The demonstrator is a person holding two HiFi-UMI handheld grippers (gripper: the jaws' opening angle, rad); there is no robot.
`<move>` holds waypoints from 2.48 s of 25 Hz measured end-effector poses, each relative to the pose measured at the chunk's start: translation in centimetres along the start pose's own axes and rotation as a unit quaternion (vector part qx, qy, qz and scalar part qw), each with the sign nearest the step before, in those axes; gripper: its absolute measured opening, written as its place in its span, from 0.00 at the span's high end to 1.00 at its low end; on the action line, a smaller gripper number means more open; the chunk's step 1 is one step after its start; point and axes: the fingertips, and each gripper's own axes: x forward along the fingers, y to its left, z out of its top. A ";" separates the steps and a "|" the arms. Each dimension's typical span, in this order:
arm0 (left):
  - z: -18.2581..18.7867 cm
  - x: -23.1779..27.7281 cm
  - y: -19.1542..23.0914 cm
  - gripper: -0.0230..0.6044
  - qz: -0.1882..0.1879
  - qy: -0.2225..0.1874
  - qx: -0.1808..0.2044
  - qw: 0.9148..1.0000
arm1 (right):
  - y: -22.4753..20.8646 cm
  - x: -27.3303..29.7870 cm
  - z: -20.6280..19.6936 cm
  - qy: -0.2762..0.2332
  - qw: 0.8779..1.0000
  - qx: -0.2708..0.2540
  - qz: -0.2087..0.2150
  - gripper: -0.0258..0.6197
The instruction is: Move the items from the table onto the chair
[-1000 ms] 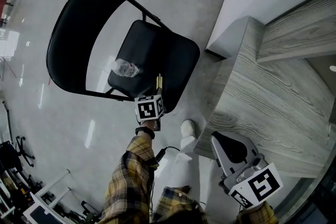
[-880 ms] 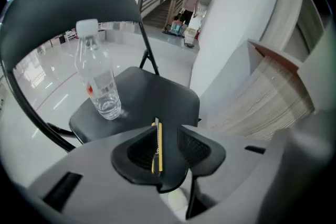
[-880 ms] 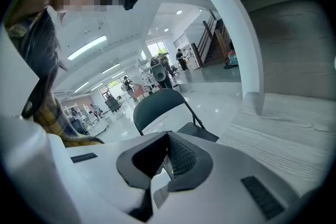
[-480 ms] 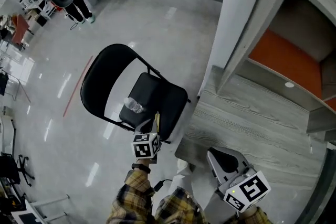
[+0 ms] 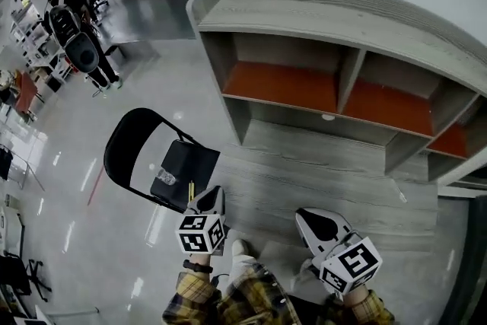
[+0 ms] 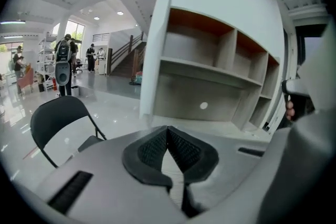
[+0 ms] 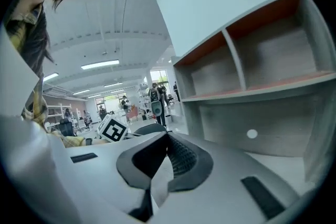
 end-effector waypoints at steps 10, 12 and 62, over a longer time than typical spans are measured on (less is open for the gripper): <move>-0.2 -3.0 -28.0 0.96 -0.163 -0.038 0.014 0.986 | -7.9 -19.0 -1.2 -0.006 0.996 -0.007 -0.088 0.93; -0.6 -3.5 -31.8 0.96 -0.193 -0.040 0.022 0.980 | -9.1 -21.4 -1.9 -0.006 0.993 -0.001 -0.117 0.93; -3.8 -5.5 -37.0 0.96 -0.220 0.003 0.032 0.975 | -25.1 -26.3 -10.5 0.094 0.973 0.035 -0.210 0.93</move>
